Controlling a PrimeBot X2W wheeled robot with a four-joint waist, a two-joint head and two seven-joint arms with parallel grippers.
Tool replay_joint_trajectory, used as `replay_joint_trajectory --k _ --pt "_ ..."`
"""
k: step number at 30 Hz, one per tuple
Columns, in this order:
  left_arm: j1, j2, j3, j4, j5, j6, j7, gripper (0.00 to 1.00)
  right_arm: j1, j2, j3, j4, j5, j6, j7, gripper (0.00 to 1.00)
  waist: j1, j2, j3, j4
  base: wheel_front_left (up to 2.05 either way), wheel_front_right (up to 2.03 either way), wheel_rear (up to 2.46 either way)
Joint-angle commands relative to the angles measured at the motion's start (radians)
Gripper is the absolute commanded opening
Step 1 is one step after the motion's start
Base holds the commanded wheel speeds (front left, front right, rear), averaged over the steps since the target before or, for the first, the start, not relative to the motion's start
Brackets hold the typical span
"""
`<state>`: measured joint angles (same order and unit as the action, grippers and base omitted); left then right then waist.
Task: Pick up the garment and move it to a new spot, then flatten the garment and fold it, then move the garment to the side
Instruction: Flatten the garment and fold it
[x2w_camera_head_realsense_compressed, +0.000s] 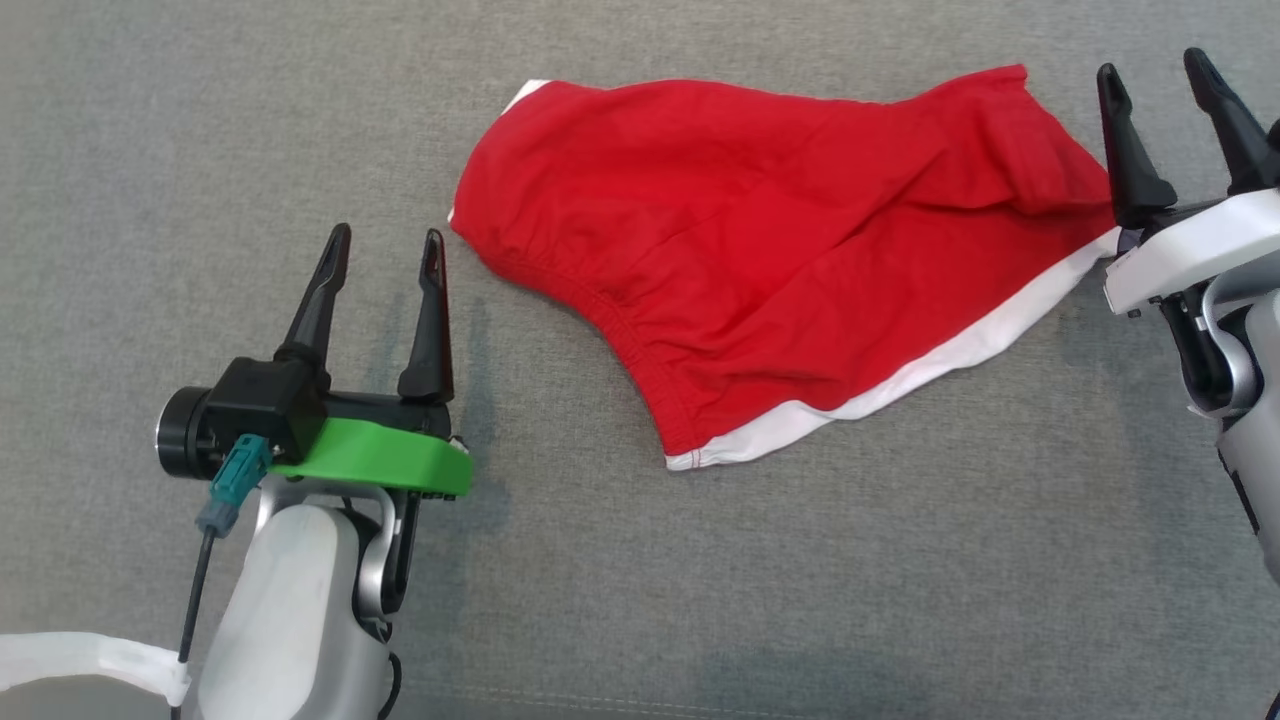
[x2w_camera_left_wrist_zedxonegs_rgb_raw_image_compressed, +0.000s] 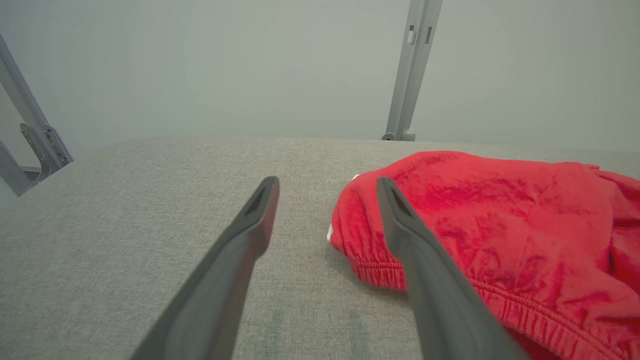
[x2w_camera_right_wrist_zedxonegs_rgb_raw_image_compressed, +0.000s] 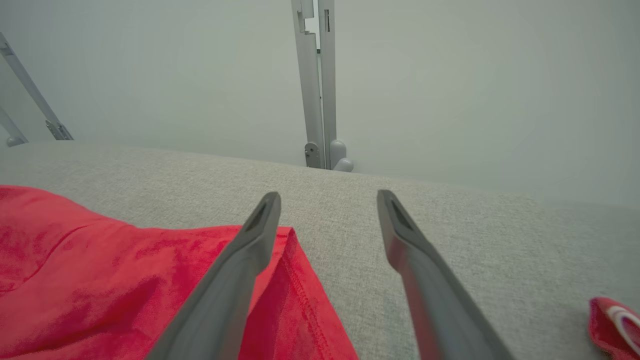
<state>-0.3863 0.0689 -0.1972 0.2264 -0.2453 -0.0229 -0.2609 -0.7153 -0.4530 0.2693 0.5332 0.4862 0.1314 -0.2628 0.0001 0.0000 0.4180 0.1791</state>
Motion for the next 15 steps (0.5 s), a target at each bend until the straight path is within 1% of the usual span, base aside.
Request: replay_joint_trajectory --k 1,4,7,9,15 --pt "0.014 0.008 0.01 -0.004 0.006 0.003 -0.003 1.0 0.049 0.01 -0.037 -0.04 -0.027 -0.002 -0.004 1.0 -0.0001 0.0 -0.037 -0.046 0.0 0.0 0.0" --pt "0.035 0.014 0.027 -0.002 0.012 0.003 -0.003 1.0 0.133 0.043 -0.111 -0.133 -0.079 -0.001 -0.004 1.0 -0.0001 0.0 -0.071 -0.075 0.0 0.0 0.0" --pt "0.054 0.02 0.04 0.002 0.014 0.002 -0.002 1.0 0.219 0.076 -0.161 -0.203 -0.119 -0.001 -0.004 1.0 -0.0001 0.0 -0.104 -0.096 0.0 0.0 0.0" --pt "0.062 0.022 0.045 0.003 0.014 0.004 -0.003 1.0 0.246 0.086 -0.169 -0.221 -0.133 -0.001 -0.004 1.0 -0.0001 0.0 -0.116 -0.104 0.0 0.0 0.0" --pt "0.127 0.03 0.055 0.004 0.013 0.012 -0.003 1.0 0.395 0.154 -0.201 -0.287 -0.172 -0.001 -0.004 1.0 -0.0001 0.0 -0.189 -0.135 0.0 0.0 0.0"
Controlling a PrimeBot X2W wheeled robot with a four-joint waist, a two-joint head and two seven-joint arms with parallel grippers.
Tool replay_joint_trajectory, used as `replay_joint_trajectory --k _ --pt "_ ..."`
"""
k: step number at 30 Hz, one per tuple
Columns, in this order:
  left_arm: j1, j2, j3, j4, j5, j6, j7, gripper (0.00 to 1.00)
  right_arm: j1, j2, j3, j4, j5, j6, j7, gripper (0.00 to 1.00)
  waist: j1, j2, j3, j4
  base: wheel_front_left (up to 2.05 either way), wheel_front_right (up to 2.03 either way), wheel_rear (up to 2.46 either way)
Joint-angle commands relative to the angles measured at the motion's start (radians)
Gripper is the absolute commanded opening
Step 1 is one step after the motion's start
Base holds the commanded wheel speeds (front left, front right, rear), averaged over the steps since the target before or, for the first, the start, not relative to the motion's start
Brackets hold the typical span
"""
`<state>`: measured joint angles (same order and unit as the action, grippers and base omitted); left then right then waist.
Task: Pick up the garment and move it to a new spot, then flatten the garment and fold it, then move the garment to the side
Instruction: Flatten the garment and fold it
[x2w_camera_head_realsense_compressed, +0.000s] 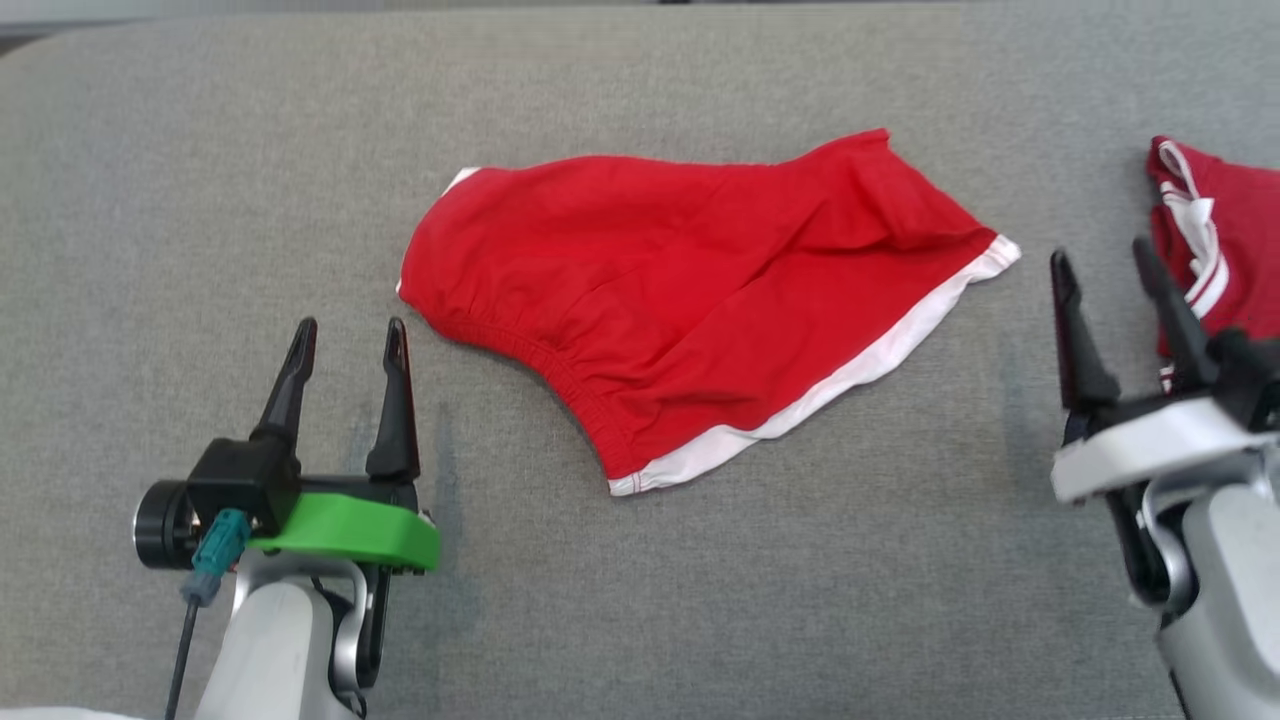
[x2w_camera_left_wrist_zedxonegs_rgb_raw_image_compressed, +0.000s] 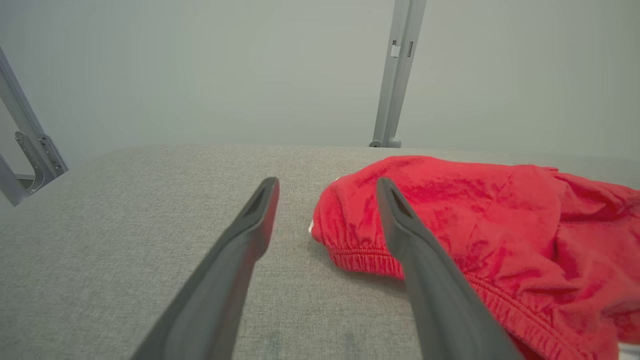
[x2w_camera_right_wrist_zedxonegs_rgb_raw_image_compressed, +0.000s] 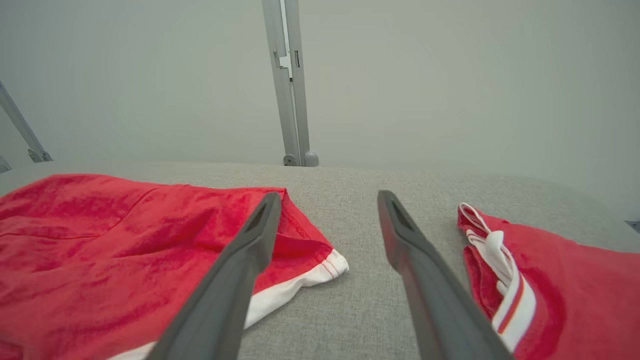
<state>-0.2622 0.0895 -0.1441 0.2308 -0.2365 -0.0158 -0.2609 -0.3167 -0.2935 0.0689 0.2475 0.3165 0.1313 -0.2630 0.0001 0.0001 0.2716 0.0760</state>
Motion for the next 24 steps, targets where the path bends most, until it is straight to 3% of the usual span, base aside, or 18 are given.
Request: replay_joint_trajectory --k 1,12,24 --pt "0.013 0.011 0.003 0.0 0.002 0.006 -0.003 1.0 0.018 0.003 -0.004 -0.006 -0.007 -0.001 -0.004 1.0 -0.0001 -0.0001 -0.053 -0.035 0.0 0.0 0.0" --pt "0.116 0.023 -0.001 -0.012 -0.015 0.019 0.02 1.0 0.163 0.059 -0.017 -0.033 -0.022 -0.001 -0.001 1.0 -0.0001 -0.0001 -0.147 -0.062 0.0 0.0 0.0" --pt "0.121 0.029 -0.02 -0.023 -0.021 0.019 0.033 1.0 0.184 0.066 -0.037 -0.063 -0.025 -0.001 0.02 1.0 -0.0001 -0.0001 -0.152 -0.059 0.0 0.0 0.0"
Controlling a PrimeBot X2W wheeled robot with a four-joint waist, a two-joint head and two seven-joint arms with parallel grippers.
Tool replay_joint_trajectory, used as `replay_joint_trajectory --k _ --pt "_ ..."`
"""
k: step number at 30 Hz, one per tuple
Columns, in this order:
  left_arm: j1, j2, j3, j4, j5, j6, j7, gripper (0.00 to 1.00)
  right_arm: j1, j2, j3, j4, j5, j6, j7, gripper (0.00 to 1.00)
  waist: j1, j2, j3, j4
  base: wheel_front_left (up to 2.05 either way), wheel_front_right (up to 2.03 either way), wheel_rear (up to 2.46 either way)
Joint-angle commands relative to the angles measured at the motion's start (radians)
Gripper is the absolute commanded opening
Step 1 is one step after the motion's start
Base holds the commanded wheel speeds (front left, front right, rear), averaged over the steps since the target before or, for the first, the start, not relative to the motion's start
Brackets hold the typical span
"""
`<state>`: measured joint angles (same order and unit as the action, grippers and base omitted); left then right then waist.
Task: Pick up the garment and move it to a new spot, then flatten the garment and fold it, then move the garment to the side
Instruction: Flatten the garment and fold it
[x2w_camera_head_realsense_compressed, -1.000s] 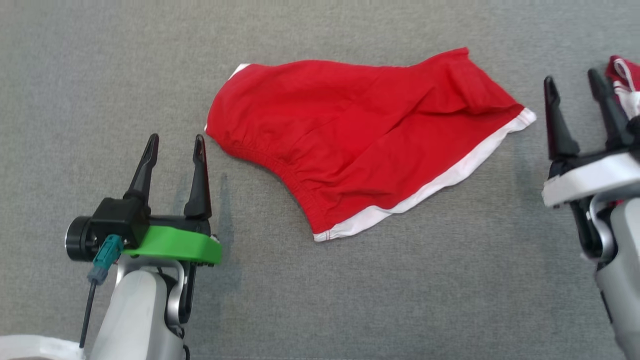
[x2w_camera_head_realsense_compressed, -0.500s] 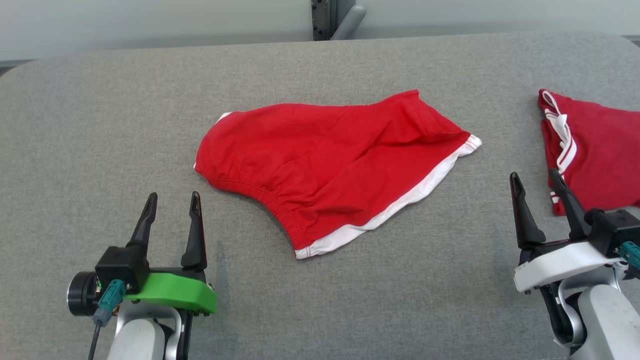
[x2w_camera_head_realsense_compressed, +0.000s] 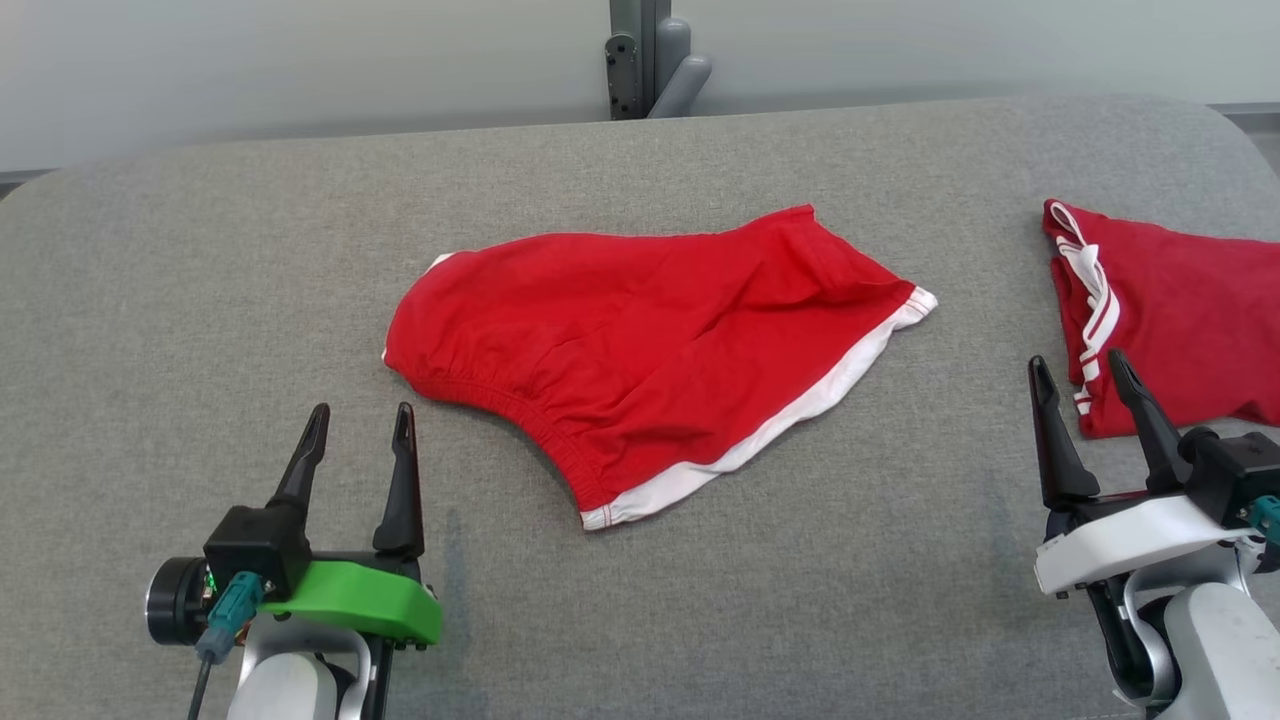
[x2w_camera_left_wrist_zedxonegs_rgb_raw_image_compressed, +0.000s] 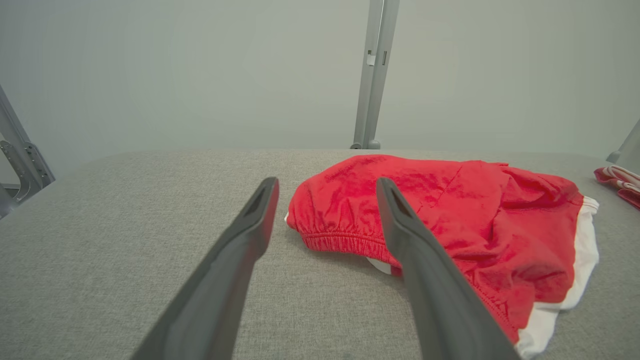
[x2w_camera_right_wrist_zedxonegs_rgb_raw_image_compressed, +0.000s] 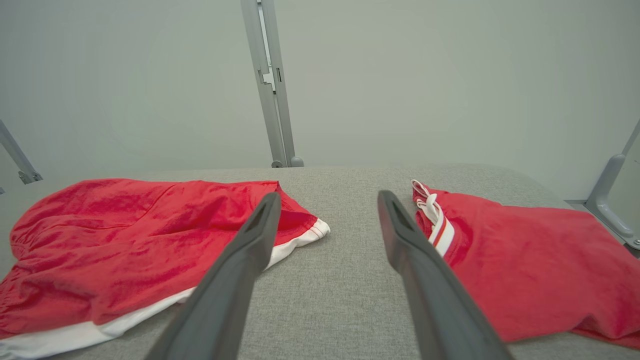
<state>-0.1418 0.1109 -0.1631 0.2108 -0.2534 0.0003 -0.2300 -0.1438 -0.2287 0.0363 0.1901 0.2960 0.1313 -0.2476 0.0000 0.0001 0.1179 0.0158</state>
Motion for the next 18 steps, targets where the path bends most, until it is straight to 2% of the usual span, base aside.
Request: replay_joint_trajectory --k 1,7,18 --pt "-0.001 0.008 -0.003 -0.003 -0.005 0.002 0.002 1.0 0.01 0.002 -0.004 -0.006 -0.004 -0.001 0.005 1.0 0.0 -0.0001 0.003 0.002 0.0 0.0 0.0" --pt "-0.021 0.0 -0.036 -0.003 0.004 -0.014 0.005 1.0 0.007 0.0 -0.004 -0.011 0.0 -0.001 0.008 1.0 0.0 -0.0001 0.009 0.009 0.0 0.0 0.0" --pt "-0.061 -0.036 -0.226 0.063 0.017 -0.096 0.051 1.0 -0.017 -0.006 0.012 -0.015 0.003 -0.001 0.015 1.0 0.0 -0.0001 0.033 0.013 0.0 0.0 0.0"
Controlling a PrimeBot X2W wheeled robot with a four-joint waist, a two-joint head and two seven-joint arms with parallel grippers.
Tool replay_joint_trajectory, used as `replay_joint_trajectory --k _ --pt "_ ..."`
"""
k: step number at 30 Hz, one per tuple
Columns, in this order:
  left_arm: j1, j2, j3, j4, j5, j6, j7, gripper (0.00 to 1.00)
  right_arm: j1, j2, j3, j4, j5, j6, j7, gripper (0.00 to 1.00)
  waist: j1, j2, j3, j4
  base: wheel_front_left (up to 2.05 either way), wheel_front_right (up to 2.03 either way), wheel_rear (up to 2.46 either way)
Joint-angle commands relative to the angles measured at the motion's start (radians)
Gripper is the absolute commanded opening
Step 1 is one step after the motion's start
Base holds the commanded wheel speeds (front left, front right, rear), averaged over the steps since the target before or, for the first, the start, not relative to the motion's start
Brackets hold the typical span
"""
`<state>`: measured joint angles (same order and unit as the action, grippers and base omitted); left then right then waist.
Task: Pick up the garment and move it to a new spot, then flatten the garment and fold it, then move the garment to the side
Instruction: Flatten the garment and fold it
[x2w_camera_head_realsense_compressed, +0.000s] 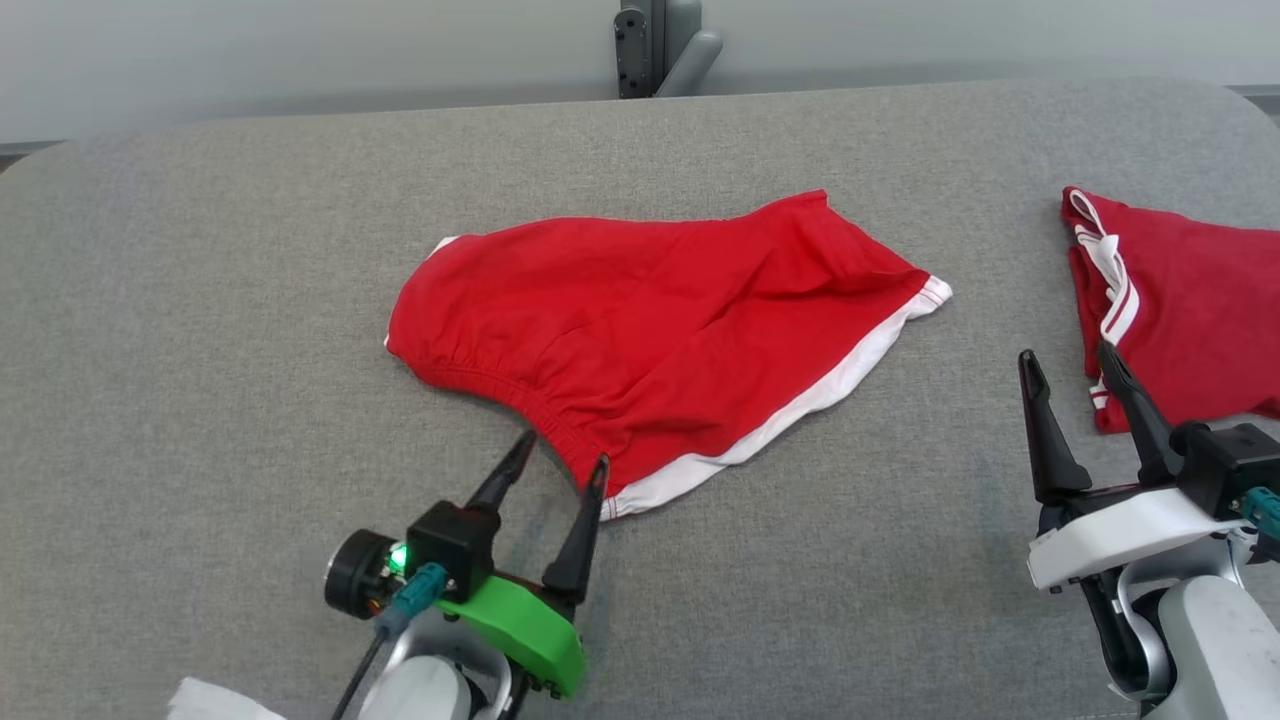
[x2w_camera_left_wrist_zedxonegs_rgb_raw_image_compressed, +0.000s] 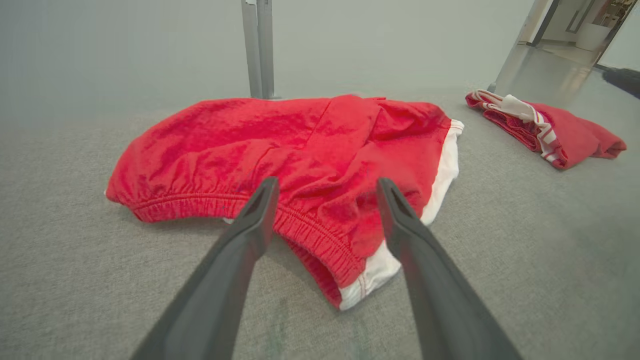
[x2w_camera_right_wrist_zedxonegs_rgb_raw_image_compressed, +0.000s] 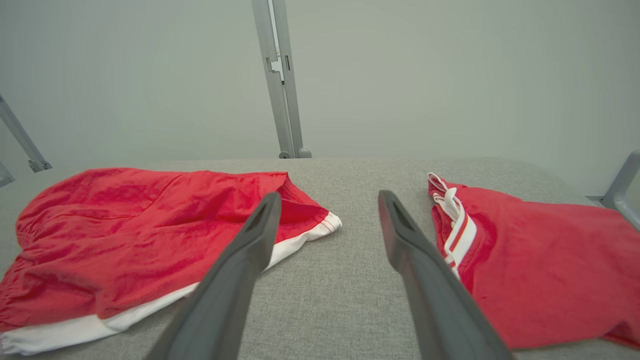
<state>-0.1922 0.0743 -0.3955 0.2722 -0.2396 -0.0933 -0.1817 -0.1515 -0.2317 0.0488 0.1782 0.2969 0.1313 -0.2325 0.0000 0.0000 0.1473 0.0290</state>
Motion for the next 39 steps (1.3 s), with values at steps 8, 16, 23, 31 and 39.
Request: replay_joint_trajectory --k 8,16,23,31,39 --pt "0.004 -0.011 -0.066 0.104 -0.052 -0.019 0.049 1.0 -0.026 -0.006 0.019 0.007 0.015 -0.001 -0.006 1.0 0.0 0.0 0.031 -0.01 0.0 0.0 0.0" --pt "-0.04 -0.007 -0.095 0.174 -0.097 -0.03 0.06 1.0 -0.043 -0.014 0.029 0.014 0.023 -0.001 -0.009 1.0 0.0 0.0 0.054 -0.009 0.0 0.0 0.0" --pt "-0.073 0.003 -0.116 0.207 -0.116 -0.034 0.047 0.0 -0.062 -0.026 0.032 0.027 0.033 -0.001 -0.009 1.0 0.0 0.0 0.067 -0.01 0.0 0.0 0.0" --pt "-0.104 0.016 -0.13 0.215 -0.111 -0.033 0.03 0.0 -0.138 -0.071 0.018 0.118 0.058 -0.001 0.003 1.0 0.0 0.0 0.101 0.021 0.0 0.0 0.0" --pt "-0.161 0.009 -0.149 0.208 -0.095 -0.03 0.017 0.0 -0.319 -0.146 0.122 0.352 0.105 -0.001 0.026 1.0 0.0 0.0 0.187 0.082 0.0 0.0 0.0"
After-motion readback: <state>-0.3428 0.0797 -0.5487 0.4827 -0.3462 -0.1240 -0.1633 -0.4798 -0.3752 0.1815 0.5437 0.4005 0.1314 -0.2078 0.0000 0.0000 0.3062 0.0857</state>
